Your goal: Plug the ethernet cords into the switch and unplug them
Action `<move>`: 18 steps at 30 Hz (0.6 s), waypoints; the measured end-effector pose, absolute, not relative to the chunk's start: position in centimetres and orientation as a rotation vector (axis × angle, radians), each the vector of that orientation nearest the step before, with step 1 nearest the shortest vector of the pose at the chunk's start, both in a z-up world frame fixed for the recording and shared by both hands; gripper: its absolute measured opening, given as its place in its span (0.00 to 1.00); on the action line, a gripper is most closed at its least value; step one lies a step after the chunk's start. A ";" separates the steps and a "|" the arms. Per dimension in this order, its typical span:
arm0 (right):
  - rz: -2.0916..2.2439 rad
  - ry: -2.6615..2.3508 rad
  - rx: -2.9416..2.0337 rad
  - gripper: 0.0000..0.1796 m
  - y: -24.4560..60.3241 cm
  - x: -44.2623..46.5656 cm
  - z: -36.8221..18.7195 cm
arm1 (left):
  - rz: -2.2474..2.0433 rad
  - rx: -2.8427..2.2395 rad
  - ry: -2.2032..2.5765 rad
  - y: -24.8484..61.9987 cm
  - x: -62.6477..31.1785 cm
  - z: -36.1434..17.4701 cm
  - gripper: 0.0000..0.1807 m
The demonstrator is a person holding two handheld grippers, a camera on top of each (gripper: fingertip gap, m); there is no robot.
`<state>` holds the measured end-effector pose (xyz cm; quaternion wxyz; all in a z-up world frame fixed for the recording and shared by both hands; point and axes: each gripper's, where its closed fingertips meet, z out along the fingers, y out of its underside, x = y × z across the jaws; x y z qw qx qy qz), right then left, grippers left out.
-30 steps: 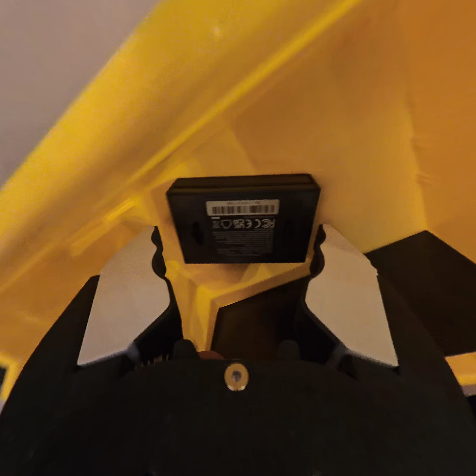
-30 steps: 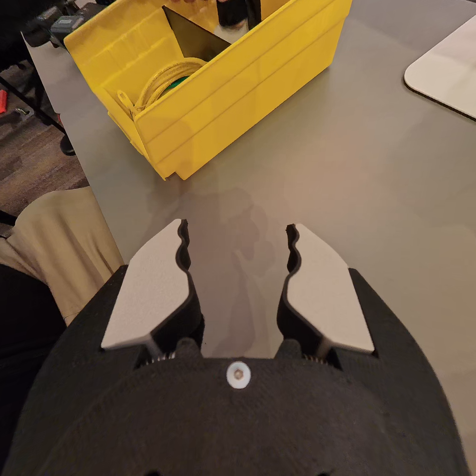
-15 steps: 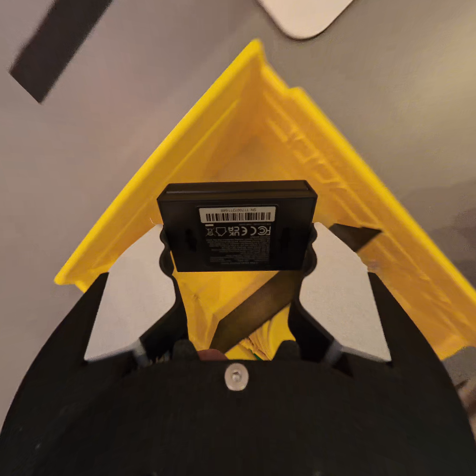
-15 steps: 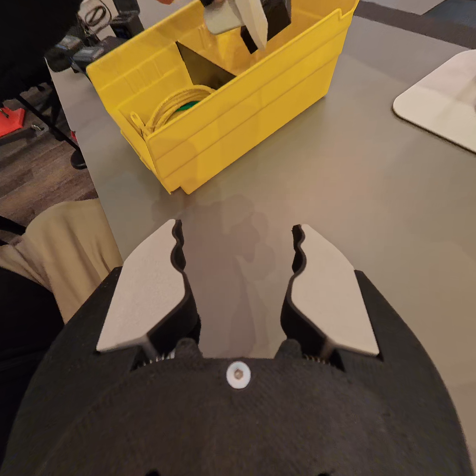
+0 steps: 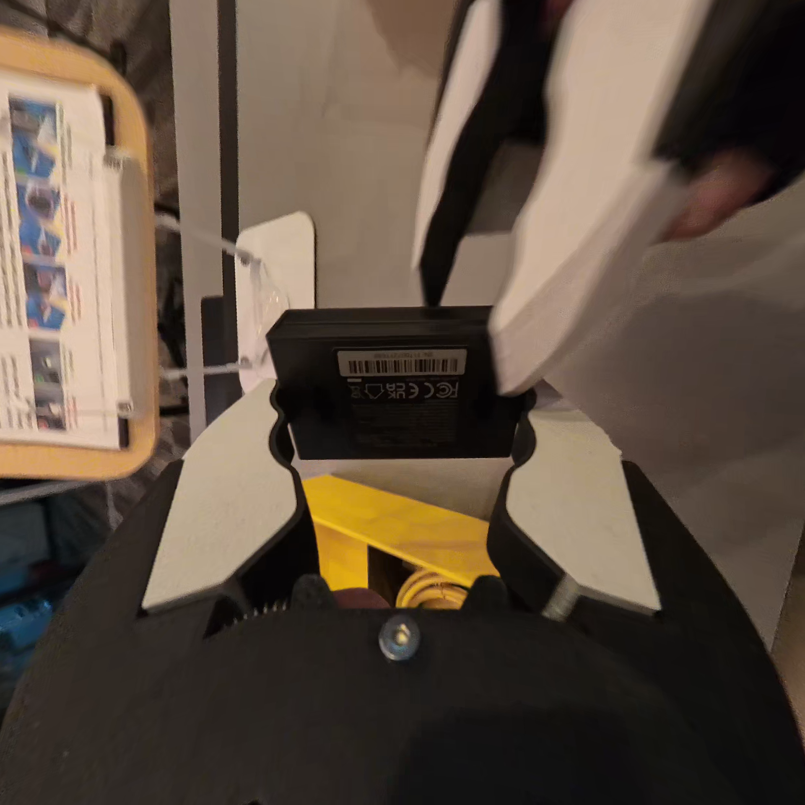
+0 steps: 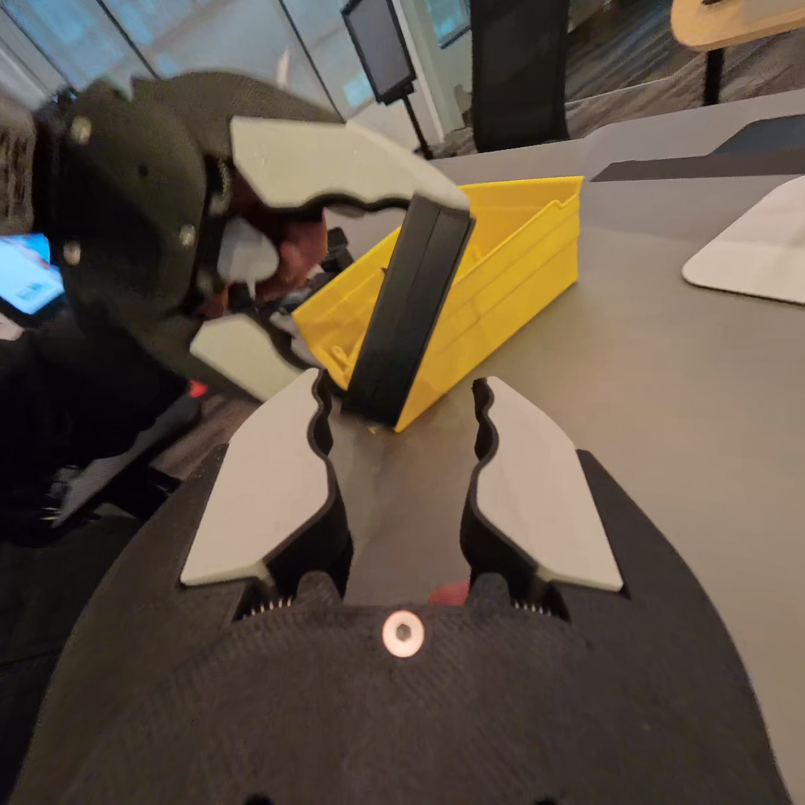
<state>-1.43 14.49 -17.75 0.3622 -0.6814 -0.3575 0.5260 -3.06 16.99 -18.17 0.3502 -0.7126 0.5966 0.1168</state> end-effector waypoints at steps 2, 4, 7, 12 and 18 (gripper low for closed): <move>1.480 -0.907 -1.740 0.32 13.8 -1.7 -17.5 | 0.372 -1.769 1.597 16.2 -1.3 -18.3 0.55; 1.571 -0.927 -1.720 0.18 13.1 -1.8 -17.6 | 0.436 -1.739 1.651 15.6 -0.5 -18.8 0.55; 1.709 -0.876 -1.659 0.16 13.1 -1.2 -17.0 | 0.436 -1.703 1.601 15.5 0.2 -17.9 0.57; 2.022 -0.797 -1.349 0.15 12.7 1.2 -13.2 | 0.078 -1.832 1.282 14.8 -0.3 -14.6 0.66; 2.164 -0.763 -1.118 0.16 12.0 2.7 -10.7 | -0.731 -1.907 0.921 12.0 2.3 -13.9 0.51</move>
